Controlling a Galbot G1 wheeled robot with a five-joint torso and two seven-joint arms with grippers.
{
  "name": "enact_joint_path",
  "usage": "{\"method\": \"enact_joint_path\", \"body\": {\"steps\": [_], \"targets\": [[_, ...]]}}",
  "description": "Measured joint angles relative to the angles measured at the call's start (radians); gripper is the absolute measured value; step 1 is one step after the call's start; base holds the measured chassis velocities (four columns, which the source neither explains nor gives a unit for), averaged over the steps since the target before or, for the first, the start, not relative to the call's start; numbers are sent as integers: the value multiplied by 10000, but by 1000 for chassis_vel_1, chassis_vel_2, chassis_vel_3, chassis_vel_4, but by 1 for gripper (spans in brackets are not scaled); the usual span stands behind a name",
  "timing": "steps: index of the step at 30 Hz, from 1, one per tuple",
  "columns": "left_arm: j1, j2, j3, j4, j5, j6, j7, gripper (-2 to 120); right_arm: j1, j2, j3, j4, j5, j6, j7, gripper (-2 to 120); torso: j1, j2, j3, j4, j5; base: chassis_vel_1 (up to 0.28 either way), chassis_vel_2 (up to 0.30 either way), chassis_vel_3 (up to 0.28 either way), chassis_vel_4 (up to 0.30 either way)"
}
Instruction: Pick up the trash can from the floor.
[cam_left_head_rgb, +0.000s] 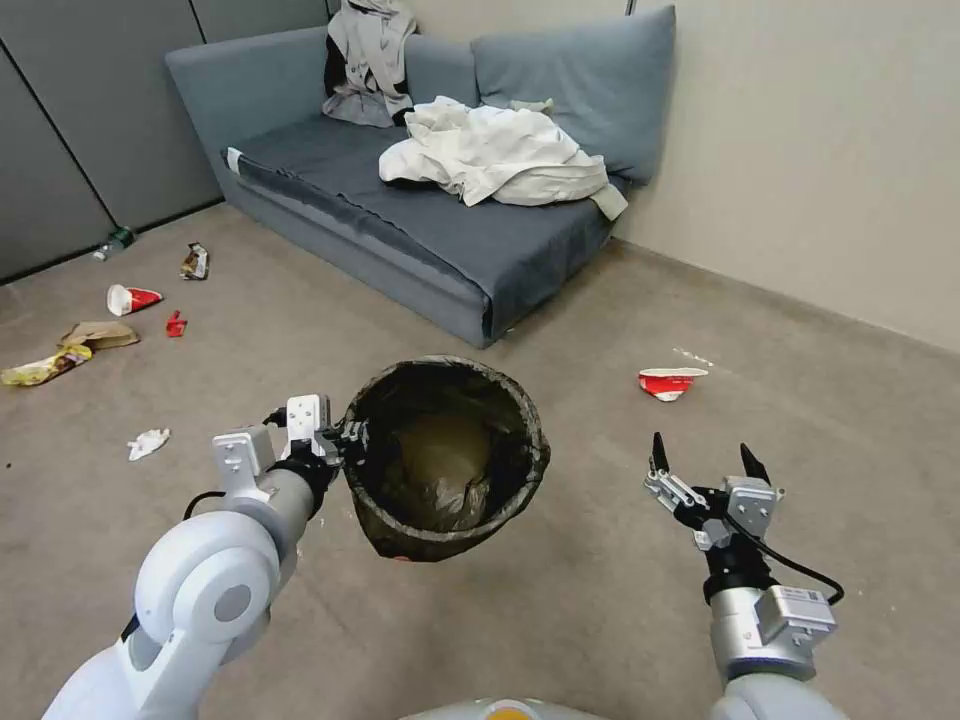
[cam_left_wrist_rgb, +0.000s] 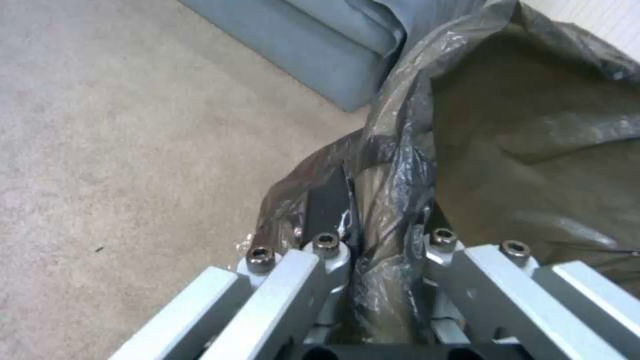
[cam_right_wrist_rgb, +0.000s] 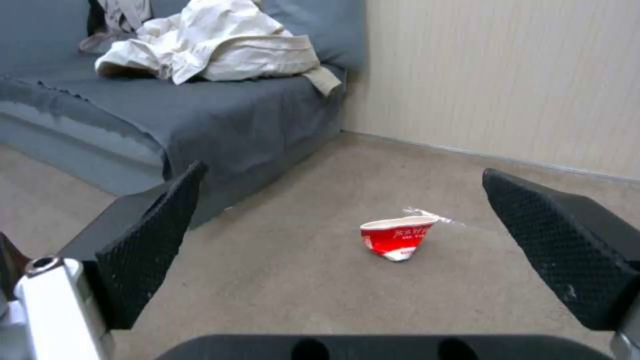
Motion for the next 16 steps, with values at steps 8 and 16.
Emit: {"method": "enact_joint_path", "body": {"steps": [8,16], "targets": [[124,4,-274,-23,33,-36,147,5,-2,0,12,24,-23,11,0,100,0,0,0,0,-1,0,0,0,0],[120,37,-522,52,15,-180,308,5,78,4,-39,-54,-141,12,-15,100,0,0,0,0,-1,0,0,0,0]]}}
